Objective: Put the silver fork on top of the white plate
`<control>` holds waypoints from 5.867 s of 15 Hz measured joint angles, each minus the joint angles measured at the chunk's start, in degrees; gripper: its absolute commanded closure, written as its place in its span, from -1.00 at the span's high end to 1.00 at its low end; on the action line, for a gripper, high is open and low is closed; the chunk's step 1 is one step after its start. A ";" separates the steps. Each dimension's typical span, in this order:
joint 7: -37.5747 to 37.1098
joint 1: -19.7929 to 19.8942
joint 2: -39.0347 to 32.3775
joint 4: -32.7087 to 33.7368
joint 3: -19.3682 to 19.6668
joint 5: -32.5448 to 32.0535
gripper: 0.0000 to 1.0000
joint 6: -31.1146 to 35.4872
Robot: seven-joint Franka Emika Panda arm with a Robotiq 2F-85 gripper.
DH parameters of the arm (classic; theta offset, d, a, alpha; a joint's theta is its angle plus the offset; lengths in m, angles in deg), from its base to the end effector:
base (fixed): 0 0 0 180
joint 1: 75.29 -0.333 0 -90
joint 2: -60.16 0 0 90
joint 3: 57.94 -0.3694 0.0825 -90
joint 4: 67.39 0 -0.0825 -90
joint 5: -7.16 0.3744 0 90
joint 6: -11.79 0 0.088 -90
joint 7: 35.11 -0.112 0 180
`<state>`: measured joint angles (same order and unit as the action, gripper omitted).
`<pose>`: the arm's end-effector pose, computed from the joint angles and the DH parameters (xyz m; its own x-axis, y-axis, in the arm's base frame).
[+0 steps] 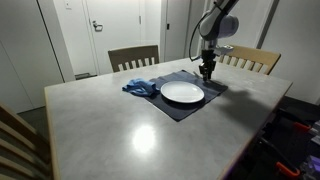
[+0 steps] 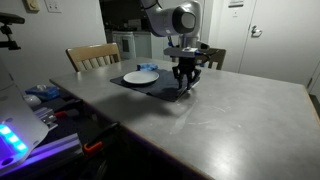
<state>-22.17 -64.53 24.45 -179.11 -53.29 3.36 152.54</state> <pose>0.6065 -0.1643 0.1934 0.9909 0.0193 -0.1336 0.0268 -0.9982 0.0544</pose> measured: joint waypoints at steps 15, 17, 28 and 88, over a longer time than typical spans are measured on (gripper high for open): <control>0.42 0.29 -0.31 0.39 -0.57 0.81 -0.95 -0.23; 0.42 0.36 -0.31 0.41 -0.24 0.80 -0.95 -0.23; -2.95 -0.45 1.34 0.44 2.02 -2.02 -0.95 -3.77; -12.53 -12.68 15.17 -16.85 -0.57 -14.31 -0.95 -5.89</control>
<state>-34.69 -77.21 39.61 -195.96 -53.86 -10.95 146.66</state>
